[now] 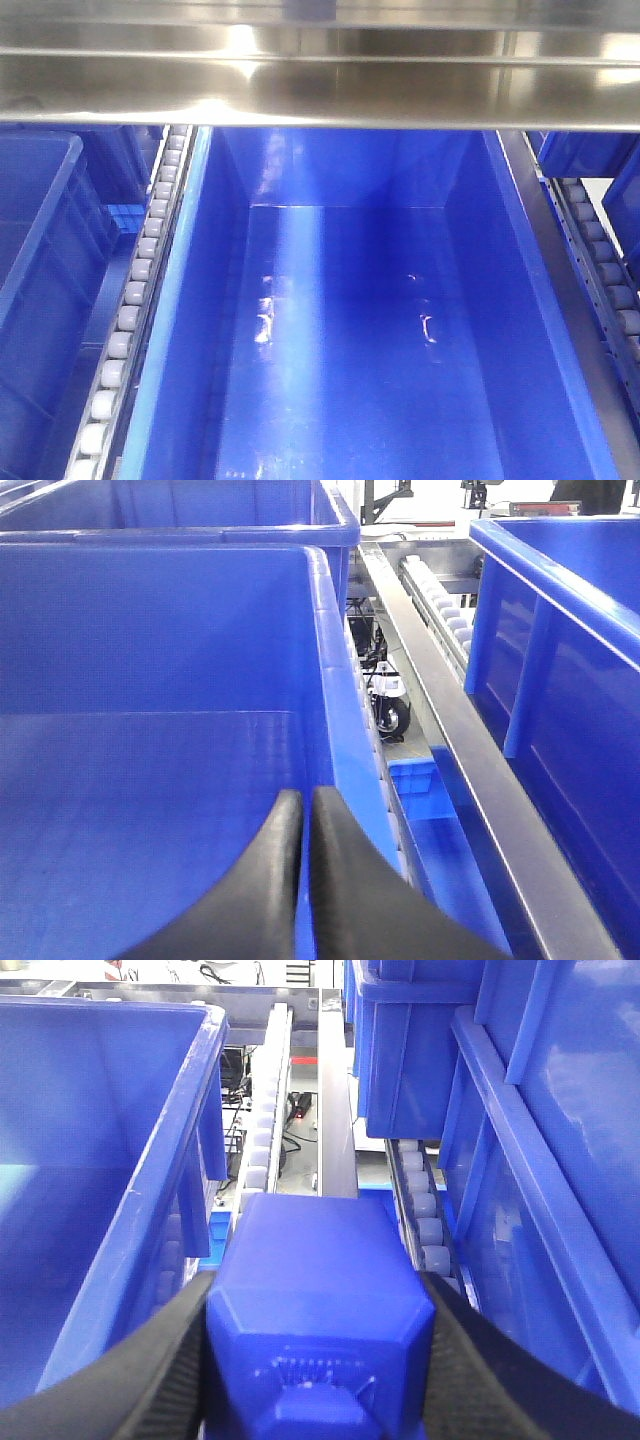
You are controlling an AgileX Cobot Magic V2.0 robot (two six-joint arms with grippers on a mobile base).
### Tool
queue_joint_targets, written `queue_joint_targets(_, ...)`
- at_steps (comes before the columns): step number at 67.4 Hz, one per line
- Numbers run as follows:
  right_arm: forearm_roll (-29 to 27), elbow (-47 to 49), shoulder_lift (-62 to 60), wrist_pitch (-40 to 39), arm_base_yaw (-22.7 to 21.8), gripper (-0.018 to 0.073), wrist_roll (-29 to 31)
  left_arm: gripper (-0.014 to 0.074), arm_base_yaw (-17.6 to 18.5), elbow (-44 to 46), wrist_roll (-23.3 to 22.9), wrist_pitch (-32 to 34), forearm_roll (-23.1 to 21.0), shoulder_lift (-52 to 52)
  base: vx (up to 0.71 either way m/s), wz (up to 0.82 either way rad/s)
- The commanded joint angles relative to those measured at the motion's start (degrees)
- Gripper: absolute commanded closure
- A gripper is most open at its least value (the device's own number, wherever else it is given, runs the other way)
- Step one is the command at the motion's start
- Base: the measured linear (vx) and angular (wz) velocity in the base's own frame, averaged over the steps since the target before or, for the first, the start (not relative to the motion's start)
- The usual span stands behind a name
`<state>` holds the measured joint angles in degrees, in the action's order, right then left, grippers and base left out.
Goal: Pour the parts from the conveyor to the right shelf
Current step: 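Extend the right gripper with the block down into the blue bin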
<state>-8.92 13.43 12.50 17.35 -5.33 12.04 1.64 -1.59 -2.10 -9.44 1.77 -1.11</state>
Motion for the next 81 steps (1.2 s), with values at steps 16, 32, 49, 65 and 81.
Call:
queue_joint_targets(16, -0.39, 1.74, 0.57, -8.57, -0.04, 0.0564, 0.96, 0.0603, 0.29, 1.08, -0.42, 2.81, -0.05, -0.3, 0.0, 0.0)
queue_joint_targets(32, -4.31, 2.32, 0.57, -7.95, 0.05, 0.0564, 1.72, 0.0603, 0.29, 1.08, -0.42, 2.81, -0.05, -0.3, 0.0, 0.0)
queue_joint_targets(49, -5.23, 10.49, 1.94, -1.97, 5.58, 0.0558, 13.56, 0.0603, 0.29, 1.08, -0.42, 2.81, -0.05, -0.3, 0.0, 0.0)
queue_joint_targets(65, -7.91, 18.78, 13.89, 6.19, 16.49, 0.0554, 16.03, 0.0603, 0.29, 1.08, -0.42, 2.81, -0.05, -0.3, 0.0, 0.0)
queue_joint_targets(81, -14.39, 26.88, 31.83, 10.68, 22.58, 0.0554, 16.57, 0.0603, 0.29, 1.08, -0.42, 2.81, -0.05, -0.3, 0.0, 0.0)
